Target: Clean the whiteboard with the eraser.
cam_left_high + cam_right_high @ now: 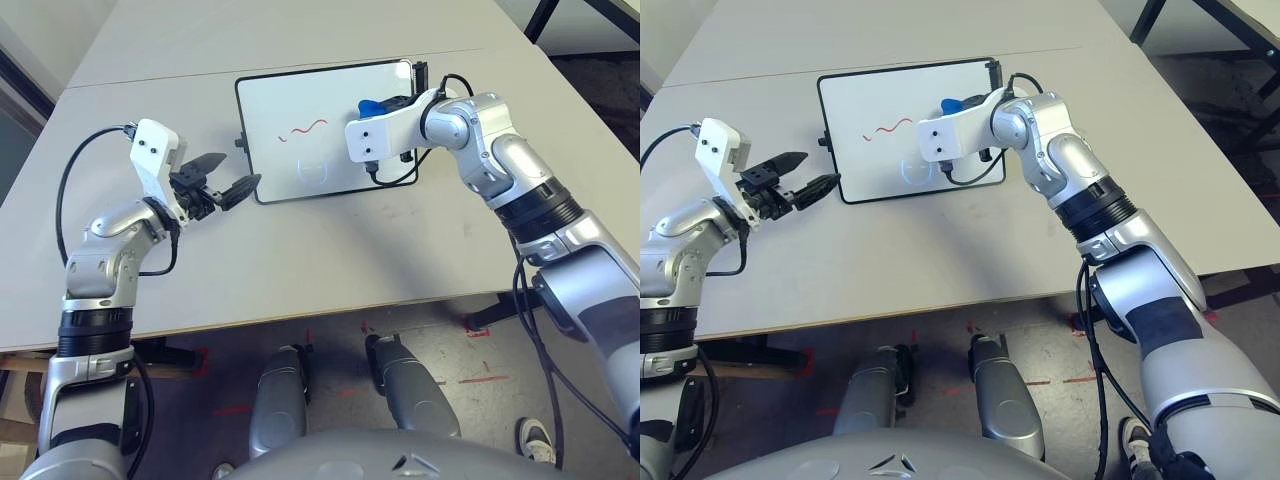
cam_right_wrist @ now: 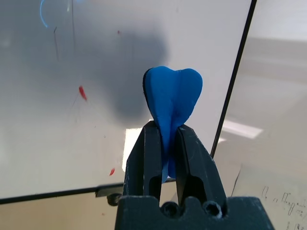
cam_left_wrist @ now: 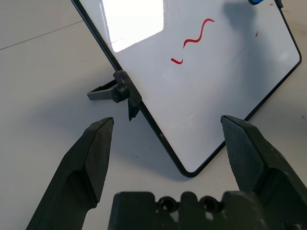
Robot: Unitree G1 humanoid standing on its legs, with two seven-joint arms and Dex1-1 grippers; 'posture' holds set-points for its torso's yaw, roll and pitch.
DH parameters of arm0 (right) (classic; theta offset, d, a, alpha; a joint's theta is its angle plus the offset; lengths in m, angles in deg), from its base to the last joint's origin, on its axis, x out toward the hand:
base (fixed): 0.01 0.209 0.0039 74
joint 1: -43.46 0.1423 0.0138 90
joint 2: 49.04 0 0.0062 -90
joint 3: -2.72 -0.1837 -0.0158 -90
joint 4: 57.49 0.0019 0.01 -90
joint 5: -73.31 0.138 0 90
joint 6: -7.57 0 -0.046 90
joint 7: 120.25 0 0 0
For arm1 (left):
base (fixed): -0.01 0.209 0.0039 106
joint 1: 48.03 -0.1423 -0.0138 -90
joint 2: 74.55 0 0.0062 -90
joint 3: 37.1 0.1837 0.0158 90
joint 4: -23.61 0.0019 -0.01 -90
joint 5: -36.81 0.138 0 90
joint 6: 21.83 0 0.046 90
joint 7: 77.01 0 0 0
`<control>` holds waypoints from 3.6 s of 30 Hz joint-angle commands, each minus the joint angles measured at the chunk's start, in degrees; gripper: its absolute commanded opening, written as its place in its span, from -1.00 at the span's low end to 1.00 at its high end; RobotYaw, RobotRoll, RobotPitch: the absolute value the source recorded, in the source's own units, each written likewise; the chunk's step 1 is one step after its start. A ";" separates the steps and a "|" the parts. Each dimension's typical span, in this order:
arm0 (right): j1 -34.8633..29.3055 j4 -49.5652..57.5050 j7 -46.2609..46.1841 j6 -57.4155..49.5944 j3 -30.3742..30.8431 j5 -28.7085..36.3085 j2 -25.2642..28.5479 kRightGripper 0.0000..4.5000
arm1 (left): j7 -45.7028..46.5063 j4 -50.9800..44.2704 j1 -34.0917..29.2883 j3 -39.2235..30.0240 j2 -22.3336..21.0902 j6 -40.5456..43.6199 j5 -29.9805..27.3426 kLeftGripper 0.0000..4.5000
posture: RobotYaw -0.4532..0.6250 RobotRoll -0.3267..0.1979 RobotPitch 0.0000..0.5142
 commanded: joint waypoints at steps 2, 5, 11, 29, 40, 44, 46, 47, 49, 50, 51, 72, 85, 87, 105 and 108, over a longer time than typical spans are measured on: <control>1.88 -2.25 -0.30 0.38 1.09 0.37 -2.43 -0.91 | -0.34 0.96 -0.68 -0.57 -0.77 -0.40 0.59 1.00 | -0.35 0.25 -0.31; 2.55 -3.11 -0.18 0.45 1.60 0.23 -3.80 -0.91 | -0.22 0.69 -0.78 -0.55 -0.73 -0.34 0.62 1.00 | -0.35 0.25 -0.32; 3.23 -4.27 0.64 0.74 2.60 -0.47 -4.57 -0.91 | -0.08 0.49 -0.88 -0.54 -0.56 -0.35 0.69 1.00 | -0.34 0.25 -0.34; 7.08 -14.53 -2.55 2.38 5.99 -2.60 -6.19 -0.91 | 0.95 -0.67 -1.81 -0.48 0.44 -0.39 0.51 1.00 | -0.32 0.25 -0.32; 8.92 -19.44 -4.31 3.68 7.67 -2.65 -9.18 -0.91 | 1.76 -1.82 -3.79 -1.60 0.33 -0.36 0.25 1.00 | -0.27 0.25 -0.28; 9.19 -19.37 -4.16 3.56 7.92 -2.56 -9.97 -0.92 | 1.95 -2.34 -4.09 -1.74 0.30 -0.14 0.18 1.00 | -0.26 0.25 -0.27; 9.23 -19.18 -4.00 3.52 8.01 -2.49 -10.26 -0.92 | 1.96 -2.50 -4.20 -1.81 0.20 -0.07 0.14 1.00 | -0.26 0.25 -0.26; 9.24 -19.07 -3.94 3.50 8.04 -2.47 -10.34 -0.92 | 1.95 -2.59 -4.25 -1.84 0.17 -0.03 0.11 1.00 | -0.26 0.25 -0.26; 9.30 -18.86 -3.76 3.40 8.13 -2.44 -10.63 -0.92 | 1.89 -2.62 -4.33 -1.93 0.07 -0.02 0.09 1.00 | -0.26 0.25 -0.26; 9.30 -18.70 -3.65 3.35 8.18 -2.43 -10.74 -0.92 | 1.91 -2.70 -4.38 -1.96 0.07 0.02 0.08 1.00 | -0.26 0.25 -0.25; 9.31 -18.60 -3.58 3.34 8.22 -2.43 -10.85 -0.92 | 1.95 -2.80 -4.41 -1.97 0.10 0.06 0.08 1.00 | -0.25 0.25 -0.25; 11.02 -26.50 -9.56 6.52 10.94 -3.73 -16.25 -0.93 | 3.67 -5.46 -6.44 -2.35 1.04 0.71 -0.66 1.00 | -0.19 0.25 -0.26; 9.30 -24.00 -8.70 7.47 12.93 -4.00 -17.32 -0.93 | 4.38 -6.04 -7.02 -2.39 1.33 0.63 -0.90 1.00 | -0.19 0.25 -0.26; 9.24 -23.74 -8.58 7.55 13.23 -3.95 -17.60 -0.93 | 4.41 -5.94 -6.93 -2.29 1.38 0.57 -0.91 1.00 | -0.19 0.25 -0.26; 11.43 -29.62 -11.60 8.90 13.62 -3.53 -19.66 -0.94 | 4.47 -5.88 -7.27 -1.98 1.87 0.26 -0.78 1.00 | -0.18 0.25 -0.29; 12.71 -30.75 -11.97 9.07 13.34 -3.52 -19.19 -0.94 | 4.26 -5.06 -6.64 -1.50 2.17 -0.14 -0.56 1.00 | -0.22 0.25 -0.31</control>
